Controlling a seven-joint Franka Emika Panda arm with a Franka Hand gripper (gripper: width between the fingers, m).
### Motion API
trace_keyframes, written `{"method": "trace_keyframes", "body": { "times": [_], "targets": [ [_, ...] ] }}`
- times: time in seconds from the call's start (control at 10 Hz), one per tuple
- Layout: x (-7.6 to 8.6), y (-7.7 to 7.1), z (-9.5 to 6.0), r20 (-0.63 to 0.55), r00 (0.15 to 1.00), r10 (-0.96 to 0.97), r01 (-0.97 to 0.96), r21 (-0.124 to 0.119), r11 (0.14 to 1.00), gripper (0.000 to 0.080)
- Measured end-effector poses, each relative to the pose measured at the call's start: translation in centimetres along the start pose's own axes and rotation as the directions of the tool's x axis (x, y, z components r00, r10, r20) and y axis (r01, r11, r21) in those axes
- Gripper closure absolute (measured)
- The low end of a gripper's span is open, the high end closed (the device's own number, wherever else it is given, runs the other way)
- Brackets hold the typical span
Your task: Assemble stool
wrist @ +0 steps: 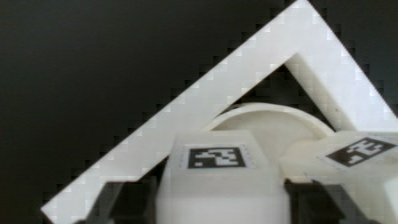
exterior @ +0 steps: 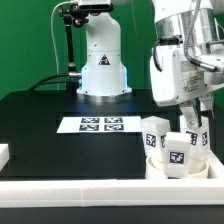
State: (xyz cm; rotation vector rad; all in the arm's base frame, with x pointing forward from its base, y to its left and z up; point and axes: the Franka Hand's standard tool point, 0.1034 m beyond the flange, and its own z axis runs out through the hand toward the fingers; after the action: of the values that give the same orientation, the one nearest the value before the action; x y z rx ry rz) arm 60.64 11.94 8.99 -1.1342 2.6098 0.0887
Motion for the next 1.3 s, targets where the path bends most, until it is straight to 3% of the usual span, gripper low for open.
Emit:
{"method": "trace_keyframes", "body": {
  "times": [0.2, 0.4, 0.5, 0.6, 0.7, 0.8, 0.9, 1.1, 1.2, 1.3],
  "targets": [
    [0.1, 0.0, 0.0, 0.012, 1.000, 0.009, -0.009, -0.003, 1.000, 0.0461],
    [0.1, 0.0, 0.0, 0.011, 1.000, -0.014, 0.014, -0.003, 1.000, 0.0224],
    [0.1, 0.0, -0.1, 0.010, 0.999, -0.042, 0.043, -0.020, 0.999, 0.0168],
    [0.1, -0.1, -0.4, 0.012, 0.998, -0.063, 0.063, -0.033, 0.997, 0.0168],
    [-0.1, -0.4, -1.0, 0.021, 0.997, -0.076, 0.076, -0.030, 0.997, 0.0152],
    [-0.5, -0.7, -1.7, 0.035, 0.995, -0.097, 0.098, -0.019, 0.995, 0.0152],
    [-0.6, -1.1, -2.0, 0.041, 0.994, -0.106, 0.105, 0.010, 0.994, 0.0152],
    [-0.4, -1.0, -1.8, 0.035, 0.991, -0.125, 0.125, 0.009, 0.992, 0.0150],
    [-0.3, -1.0, -1.8, 0.029, 0.971, -0.236, 0.236, -0.001, 0.972, 0.0150],
    [0.1, -1.1, -2.0, 0.017, 0.922, -0.388, 0.388, -0.051, 0.920, 0.0150]
  ]
}}
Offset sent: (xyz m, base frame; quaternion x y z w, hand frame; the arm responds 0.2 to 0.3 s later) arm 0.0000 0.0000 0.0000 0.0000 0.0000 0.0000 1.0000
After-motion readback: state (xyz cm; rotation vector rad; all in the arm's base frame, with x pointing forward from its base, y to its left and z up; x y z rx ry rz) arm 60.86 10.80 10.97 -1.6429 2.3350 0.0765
